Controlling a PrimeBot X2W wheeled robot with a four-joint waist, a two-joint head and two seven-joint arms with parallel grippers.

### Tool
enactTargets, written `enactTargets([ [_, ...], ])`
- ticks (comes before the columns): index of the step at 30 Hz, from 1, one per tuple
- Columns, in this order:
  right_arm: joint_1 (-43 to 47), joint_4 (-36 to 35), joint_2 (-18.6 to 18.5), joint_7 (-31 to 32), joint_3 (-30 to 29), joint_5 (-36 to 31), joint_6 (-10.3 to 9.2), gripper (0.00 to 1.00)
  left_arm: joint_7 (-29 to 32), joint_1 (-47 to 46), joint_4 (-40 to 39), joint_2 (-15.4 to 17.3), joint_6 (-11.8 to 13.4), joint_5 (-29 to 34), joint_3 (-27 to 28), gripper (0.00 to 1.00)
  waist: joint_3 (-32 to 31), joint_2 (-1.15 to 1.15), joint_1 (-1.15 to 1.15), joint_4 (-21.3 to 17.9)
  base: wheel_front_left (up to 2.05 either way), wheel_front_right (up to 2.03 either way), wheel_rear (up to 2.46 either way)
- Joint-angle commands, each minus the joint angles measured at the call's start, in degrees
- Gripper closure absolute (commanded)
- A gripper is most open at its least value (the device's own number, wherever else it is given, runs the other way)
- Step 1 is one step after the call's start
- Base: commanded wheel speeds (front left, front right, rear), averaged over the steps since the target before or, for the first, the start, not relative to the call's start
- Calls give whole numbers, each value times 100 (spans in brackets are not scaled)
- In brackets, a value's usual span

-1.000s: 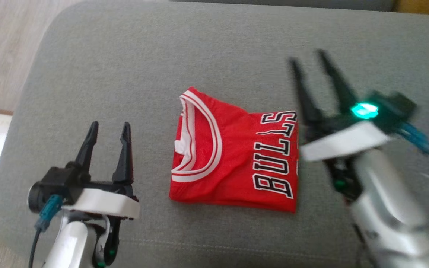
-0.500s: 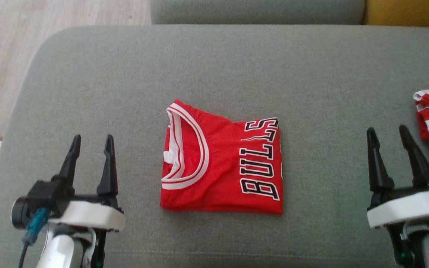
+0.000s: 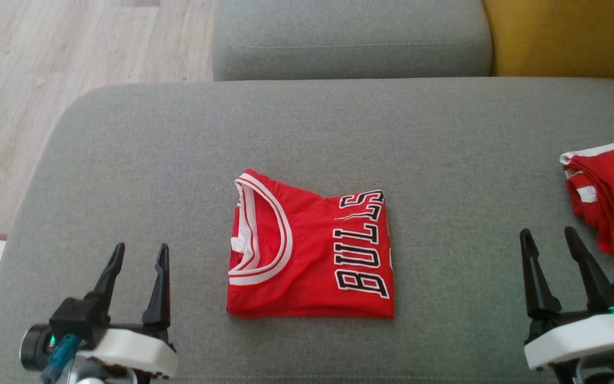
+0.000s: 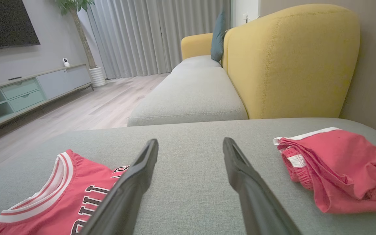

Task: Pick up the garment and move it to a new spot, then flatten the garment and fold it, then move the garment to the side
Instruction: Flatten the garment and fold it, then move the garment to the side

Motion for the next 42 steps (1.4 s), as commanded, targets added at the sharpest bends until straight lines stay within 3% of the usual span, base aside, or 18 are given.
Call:
enactTargets([
  [1,-91,-250,-38,27,78,-35,22,0,-1,-215,-188,104,-8,1,199,0,-25,0,0,-12,0,0,0],
  [29,-77,-246,82,131,16,-120,22,0,148,-281,-290,219,114,-25,95,0,2,0,0,-11,0,0,0],
  [36,-348,24,0,298,79,-203,22,0,84,-672,-325,159,48,16,-26,0,390,0,0,324,0,0,0],
  [42,-955,922,20,429,391,-152,22,0,-34,-1276,-189,-29,-94,88,-194,0,840,0,0,765,0,0,0],
])
